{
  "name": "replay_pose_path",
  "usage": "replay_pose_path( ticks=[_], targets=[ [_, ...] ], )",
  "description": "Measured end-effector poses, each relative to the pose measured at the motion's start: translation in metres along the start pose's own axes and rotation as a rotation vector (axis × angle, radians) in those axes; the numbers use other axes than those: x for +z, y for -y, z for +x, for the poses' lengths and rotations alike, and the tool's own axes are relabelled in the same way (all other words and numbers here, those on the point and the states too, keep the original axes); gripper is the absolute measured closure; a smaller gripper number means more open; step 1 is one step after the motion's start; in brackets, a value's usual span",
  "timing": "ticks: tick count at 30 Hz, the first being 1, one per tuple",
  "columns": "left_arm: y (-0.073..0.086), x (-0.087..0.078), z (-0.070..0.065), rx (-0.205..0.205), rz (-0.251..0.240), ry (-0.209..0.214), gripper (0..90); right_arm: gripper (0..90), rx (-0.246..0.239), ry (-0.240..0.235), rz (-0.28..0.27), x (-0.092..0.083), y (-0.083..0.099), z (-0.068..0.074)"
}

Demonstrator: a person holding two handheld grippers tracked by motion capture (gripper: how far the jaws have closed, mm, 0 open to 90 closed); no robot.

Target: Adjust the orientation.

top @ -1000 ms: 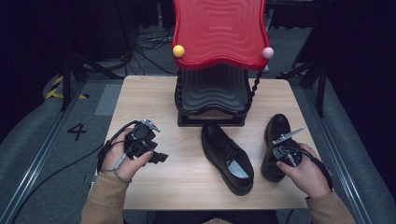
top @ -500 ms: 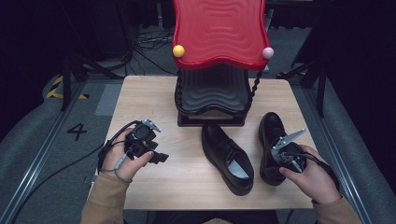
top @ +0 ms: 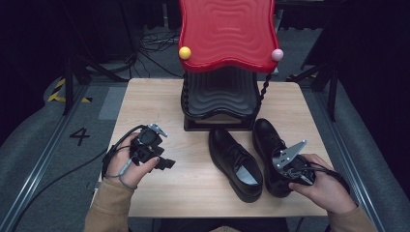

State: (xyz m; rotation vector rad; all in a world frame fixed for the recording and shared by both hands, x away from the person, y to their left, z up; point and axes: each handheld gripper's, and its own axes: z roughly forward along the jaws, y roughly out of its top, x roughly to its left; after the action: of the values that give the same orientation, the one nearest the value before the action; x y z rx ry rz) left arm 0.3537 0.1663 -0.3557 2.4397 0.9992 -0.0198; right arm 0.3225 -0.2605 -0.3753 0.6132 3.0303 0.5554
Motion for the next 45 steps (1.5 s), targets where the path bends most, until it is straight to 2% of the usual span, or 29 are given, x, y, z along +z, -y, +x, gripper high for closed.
replay_pose_path(
  ticks=[3,7,12,19,22,30,33,38,45],
  targets=[
    [0.0,0.0,0.0,0.0,0.0,0.0,37.5,77.2,-0.04,0.002,0.051,0.005,0.002,-0.003],
    [0.0,0.0,0.0,-0.003,0.001,0.0,37.5,75.8,-0.065,-0.015,0.068,0.011,0.007,-0.007],
    [-0.001,0.001,0.0,-0.004,0.004,0.002,37.5,75.2,-0.103,-0.026,0.048,0.012,0.008,-0.009],
    [-0.001,0.002,0.0,-0.005,0.004,0.004,37.5,75.1,-0.12,-0.017,0.033,0.009,0.006,-0.006],
    [-0.001,0.002,0.0,-0.008,0.003,0.005,37.5,75.0,-0.118,-0.027,0.031,0.007,0.005,-0.003],
    [0.0,0.002,0.0,-0.01,0.005,0.008,37.4,74.9,-0.15,-0.043,0.02,0.004,0.003,0.004],
    [0.0,0.003,0.002,-0.01,0.015,0.007,37.3,74.8,-0.174,-0.042,0.022,0.003,0.001,0.007],
    [0.001,0.003,0.002,-0.016,0.011,0.011,37.3,75.0,-0.24,-0.04,0.015,0.004,-0.002,0.012],
    [0.005,0.003,0.001,-0.027,0.018,0.004,37.3,74.7,-0.289,-0.063,0.006,0.009,-0.003,0.0]
  ],
)
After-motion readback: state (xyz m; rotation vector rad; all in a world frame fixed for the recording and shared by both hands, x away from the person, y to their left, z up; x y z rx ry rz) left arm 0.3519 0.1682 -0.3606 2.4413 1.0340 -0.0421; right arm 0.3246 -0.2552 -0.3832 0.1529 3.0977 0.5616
